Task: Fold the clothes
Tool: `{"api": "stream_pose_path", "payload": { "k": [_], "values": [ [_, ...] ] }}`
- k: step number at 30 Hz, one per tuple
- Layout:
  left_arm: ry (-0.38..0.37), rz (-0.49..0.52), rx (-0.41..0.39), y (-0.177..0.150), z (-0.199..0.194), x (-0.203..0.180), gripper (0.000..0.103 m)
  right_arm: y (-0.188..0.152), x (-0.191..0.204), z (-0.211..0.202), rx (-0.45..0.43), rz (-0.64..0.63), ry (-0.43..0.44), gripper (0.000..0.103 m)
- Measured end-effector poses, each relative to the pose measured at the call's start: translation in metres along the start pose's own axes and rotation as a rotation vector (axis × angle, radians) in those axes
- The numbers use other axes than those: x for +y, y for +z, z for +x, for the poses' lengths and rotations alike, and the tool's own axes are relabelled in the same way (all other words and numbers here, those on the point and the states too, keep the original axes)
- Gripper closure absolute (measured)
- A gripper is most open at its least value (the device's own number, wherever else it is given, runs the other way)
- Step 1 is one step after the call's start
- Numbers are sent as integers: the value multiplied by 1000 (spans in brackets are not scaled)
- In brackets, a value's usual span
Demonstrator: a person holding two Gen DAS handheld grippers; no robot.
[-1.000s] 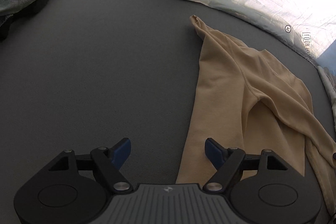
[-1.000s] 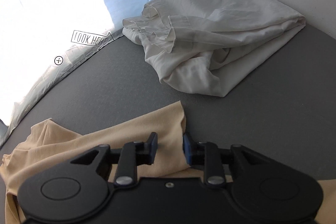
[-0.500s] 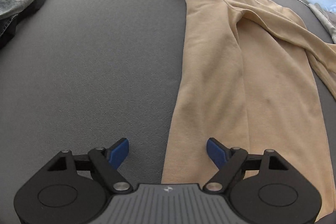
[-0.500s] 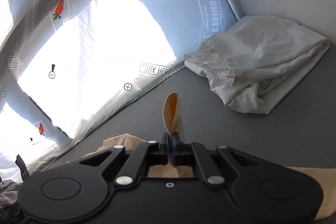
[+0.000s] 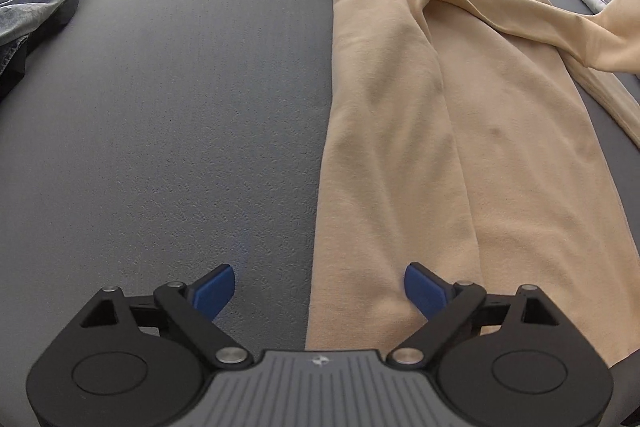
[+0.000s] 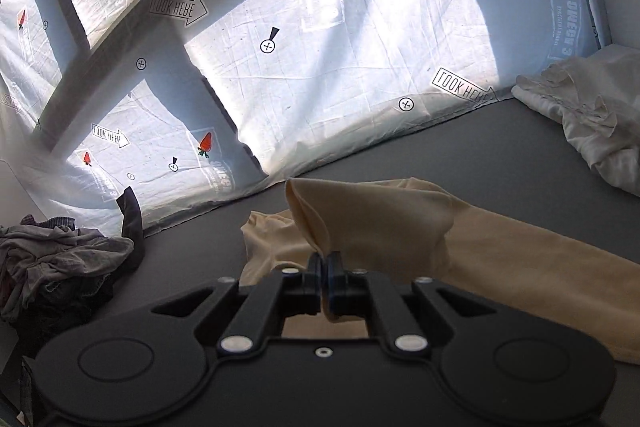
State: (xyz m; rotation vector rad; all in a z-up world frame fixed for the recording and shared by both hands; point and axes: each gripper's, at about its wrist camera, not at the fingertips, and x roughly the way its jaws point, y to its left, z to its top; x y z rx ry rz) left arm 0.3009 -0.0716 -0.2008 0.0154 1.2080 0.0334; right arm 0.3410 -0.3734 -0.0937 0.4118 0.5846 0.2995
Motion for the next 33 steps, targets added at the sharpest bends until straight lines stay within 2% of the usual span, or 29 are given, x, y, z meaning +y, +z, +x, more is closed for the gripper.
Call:
{"api": "stream_pose_path", "payload": {
  "k": [4,9,14,17,20,23,25,28,30,33],
  "values": [
    [-20,-18,-7,-6,3,7,1,-19,28,2,55,-34,70,100],
    [-34,-8,-24,-11,3,9,0,-47,59,3,133,-58,154,100],
    [-48,10,-32,-17,1,10,0,-69,78,-1,198,-92,182,100],
    [-56,25,-42,-22,0,13,0,-80,80,-1,238,-86,170,100],
    [-64,40,-54,-25,1,14,0,-92,75,1,295,-62,113,99],
    [-67,46,-67,-27,1,14,0,-107,67,7,369,-35,8,91],
    [-69,47,-73,-28,0,15,0,-114,62,8,400,-30,-63,90],
    [-72,52,-84,-30,0,16,0,-117,52,1,402,8,-128,87],
    [-73,56,-88,-31,0,16,0,-115,47,-8,374,27,-174,77],
    [-74,59,-90,-31,0,17,0,-111,38,-20,328,34,-261,75]
  ]
}}
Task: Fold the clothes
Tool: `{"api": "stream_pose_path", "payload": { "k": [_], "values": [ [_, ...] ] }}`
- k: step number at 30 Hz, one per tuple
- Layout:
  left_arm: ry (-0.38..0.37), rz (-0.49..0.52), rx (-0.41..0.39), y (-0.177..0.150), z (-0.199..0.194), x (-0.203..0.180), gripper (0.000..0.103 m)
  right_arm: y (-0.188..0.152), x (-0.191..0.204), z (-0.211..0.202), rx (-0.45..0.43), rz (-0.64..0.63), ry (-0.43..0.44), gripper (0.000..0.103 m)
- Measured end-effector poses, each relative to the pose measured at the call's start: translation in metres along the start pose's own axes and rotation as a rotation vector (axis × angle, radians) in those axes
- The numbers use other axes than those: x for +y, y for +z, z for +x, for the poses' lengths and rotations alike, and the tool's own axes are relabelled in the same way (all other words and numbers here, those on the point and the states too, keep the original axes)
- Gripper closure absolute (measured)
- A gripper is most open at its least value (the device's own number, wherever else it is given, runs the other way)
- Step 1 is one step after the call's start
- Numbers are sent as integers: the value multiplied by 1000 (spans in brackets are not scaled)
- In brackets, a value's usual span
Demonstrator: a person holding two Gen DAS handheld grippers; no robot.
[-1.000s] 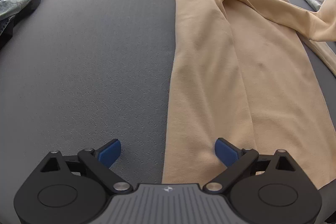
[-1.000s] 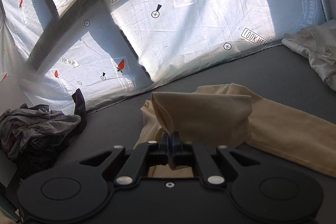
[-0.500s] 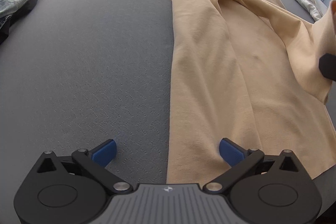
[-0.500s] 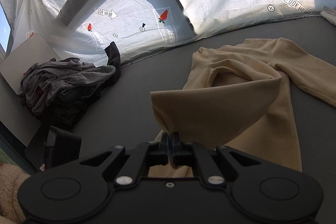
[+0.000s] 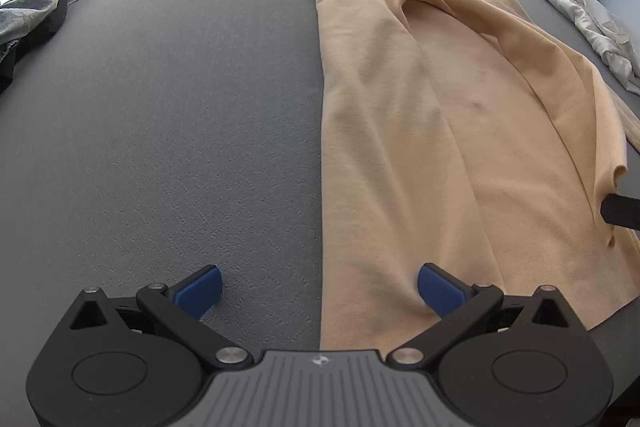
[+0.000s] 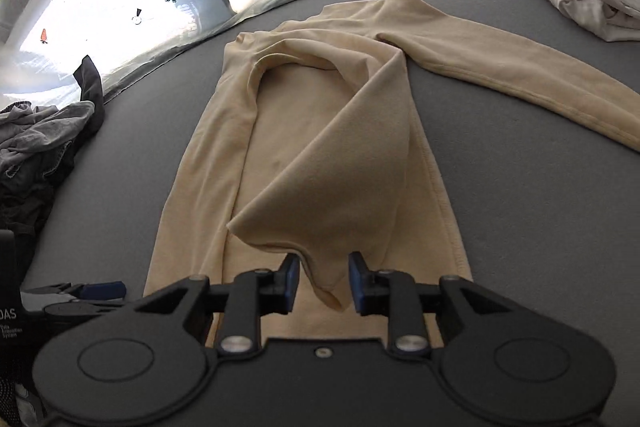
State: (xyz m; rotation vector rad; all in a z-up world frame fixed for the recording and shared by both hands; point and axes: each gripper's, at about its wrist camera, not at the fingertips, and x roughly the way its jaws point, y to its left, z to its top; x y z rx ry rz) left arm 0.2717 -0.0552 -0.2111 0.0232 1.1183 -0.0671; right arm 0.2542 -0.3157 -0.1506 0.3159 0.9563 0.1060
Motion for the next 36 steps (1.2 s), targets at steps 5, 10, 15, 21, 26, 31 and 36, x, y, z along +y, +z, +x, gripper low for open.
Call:
{"api": "stream_pose_path", "payload": {
  "k": [5,10,15,21,26,31,36],
  "values": [
    [1,-1,0,0,0,0,0,5,-30,-15,-95,118,-140,74],
    [2,-2,5,1,1,0,0,10,-58,-32,-212,239,-181,74],
    [6,-9,6,1,2,-1,0,27,-82,-39,-307,303,-184,67],
    [15,-25,14,1,2,-1,0,52,-92,-12,-262,239,-127,67],
    [20,-37,45,6,4,-1,0,74,-87,28,-185,122,-66,66],
    [25,-52,78,12,6,0,0,97,-83,68,-124,35,-36,66],
    [29,-64,89,14,8,0,0,107,-85,85,-57,29,21,67]
  ]
}}
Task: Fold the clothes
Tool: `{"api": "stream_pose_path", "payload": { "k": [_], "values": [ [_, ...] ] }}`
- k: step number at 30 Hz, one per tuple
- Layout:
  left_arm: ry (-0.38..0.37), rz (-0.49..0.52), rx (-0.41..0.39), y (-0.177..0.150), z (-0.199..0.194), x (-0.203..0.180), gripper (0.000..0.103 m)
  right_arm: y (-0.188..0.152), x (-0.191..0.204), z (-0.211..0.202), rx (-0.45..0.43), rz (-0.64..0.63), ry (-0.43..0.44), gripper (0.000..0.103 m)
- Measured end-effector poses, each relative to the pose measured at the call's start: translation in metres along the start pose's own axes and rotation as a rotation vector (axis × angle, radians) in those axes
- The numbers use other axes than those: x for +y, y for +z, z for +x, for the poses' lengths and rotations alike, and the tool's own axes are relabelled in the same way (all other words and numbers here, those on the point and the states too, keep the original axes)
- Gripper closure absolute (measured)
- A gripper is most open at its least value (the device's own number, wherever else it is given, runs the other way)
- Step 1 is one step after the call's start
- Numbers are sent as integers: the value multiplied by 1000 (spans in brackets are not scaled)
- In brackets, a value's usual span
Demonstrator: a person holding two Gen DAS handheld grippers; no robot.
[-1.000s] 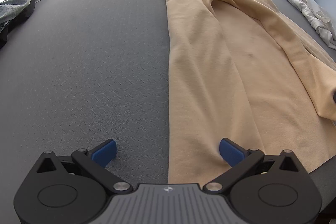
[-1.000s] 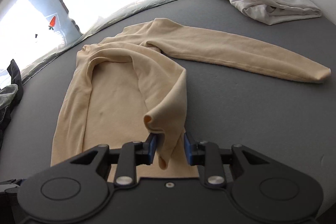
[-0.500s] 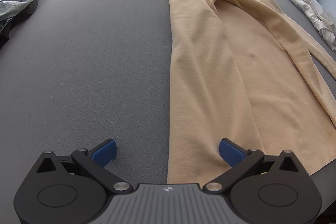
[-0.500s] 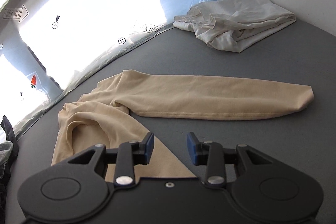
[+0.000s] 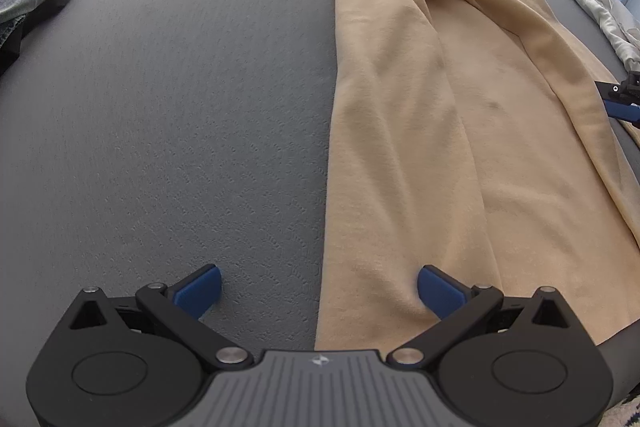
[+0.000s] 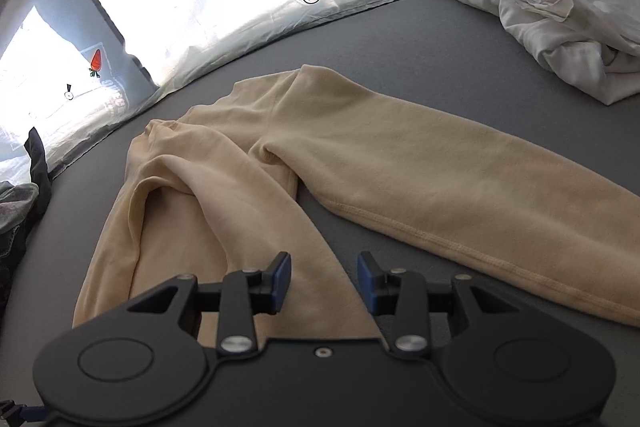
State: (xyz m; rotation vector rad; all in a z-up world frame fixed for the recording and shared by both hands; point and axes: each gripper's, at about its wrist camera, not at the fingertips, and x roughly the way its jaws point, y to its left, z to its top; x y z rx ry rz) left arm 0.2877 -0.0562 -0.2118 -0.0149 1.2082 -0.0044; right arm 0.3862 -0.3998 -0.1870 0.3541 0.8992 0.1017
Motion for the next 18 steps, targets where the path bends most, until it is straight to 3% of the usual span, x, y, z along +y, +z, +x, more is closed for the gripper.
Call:
{"api": "stream_pose_path", "payload": {
  "k": [4,5,6,13,18],
  "values": [
    [3,-7,-1,0,0,-1,0,3,1,6,38,-26,25,79],
    [4,-8,-1,0,0,-1,0,4,2,6,44,-40,36,97],
    [4,-7,-1,0,0,-1,0,4,3,3,36,-48,36,101],
    [3,-4,-6,-1,0,0,0,8,27,-35,-88,-88,83,101],
    [1,1,-14,-2,-1,1,0,4,72,-58,-136,-193,129,101]
  ]
}}
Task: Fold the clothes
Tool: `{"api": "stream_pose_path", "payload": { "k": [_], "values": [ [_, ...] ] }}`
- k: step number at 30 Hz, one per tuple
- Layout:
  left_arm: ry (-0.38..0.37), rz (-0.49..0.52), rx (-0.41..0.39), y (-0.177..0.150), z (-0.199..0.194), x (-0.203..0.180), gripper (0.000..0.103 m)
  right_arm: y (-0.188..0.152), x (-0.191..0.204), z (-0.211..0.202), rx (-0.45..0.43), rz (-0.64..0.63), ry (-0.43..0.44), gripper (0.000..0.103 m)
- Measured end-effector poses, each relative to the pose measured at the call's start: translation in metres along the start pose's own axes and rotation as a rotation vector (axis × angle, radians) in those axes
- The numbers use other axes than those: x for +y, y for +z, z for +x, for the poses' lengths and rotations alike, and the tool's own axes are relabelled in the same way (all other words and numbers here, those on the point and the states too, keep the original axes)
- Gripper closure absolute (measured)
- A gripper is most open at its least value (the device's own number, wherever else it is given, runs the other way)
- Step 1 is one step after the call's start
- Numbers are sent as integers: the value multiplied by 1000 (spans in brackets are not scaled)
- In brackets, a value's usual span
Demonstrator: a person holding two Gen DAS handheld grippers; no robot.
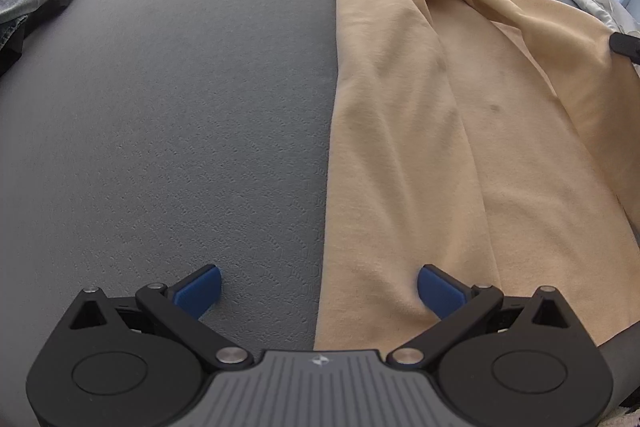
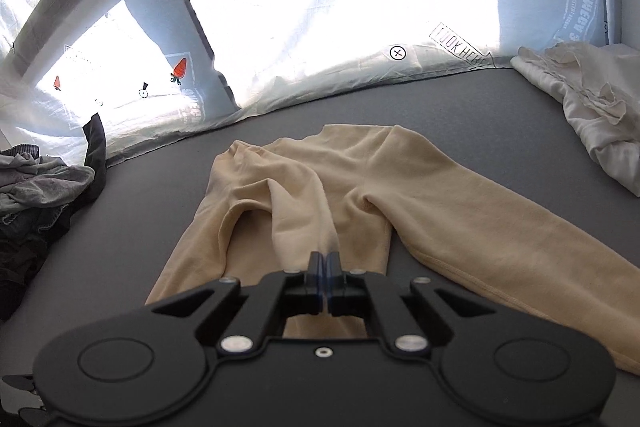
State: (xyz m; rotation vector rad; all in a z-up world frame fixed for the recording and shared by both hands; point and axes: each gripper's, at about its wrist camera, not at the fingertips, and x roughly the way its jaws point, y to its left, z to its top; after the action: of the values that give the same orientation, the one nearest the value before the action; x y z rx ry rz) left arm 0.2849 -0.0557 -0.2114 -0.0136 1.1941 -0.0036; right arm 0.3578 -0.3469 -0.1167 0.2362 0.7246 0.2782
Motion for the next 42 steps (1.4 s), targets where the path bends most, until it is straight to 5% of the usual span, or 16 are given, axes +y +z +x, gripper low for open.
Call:
{"api": "stream_pose_path", "payload": {
  "k": [5,10,13,16,25,29,36,42],
  "values": [
    [-2,7,-7,-1,-1,0,0,-2,51,-4,2,-55,129,101],
    [-6,19,-14,-2,0,1,0,-24,93,19,129,-73,224,100],
    [-10,29,-20,-3,-1,1,0,-44,100,32,215,-26,220,90],
    [-15,40,-28,-4,-1,2,0,-51,90,19,196,44,215,80],
    [-17,47,-44,-9,-4,2,0,-55,4,-10,60,499,63,71],
    [-17,49,-44,-7,-1,2,0,-63,-26,2,35,782,110,70],
    [-19,53,-39,-5,0,1,0,-73,-40,37,69,1061,134,71],
    [-20,54,-37,-4,0,2,0,-87,-43,39,90,1117,126,101]
  ]
}}
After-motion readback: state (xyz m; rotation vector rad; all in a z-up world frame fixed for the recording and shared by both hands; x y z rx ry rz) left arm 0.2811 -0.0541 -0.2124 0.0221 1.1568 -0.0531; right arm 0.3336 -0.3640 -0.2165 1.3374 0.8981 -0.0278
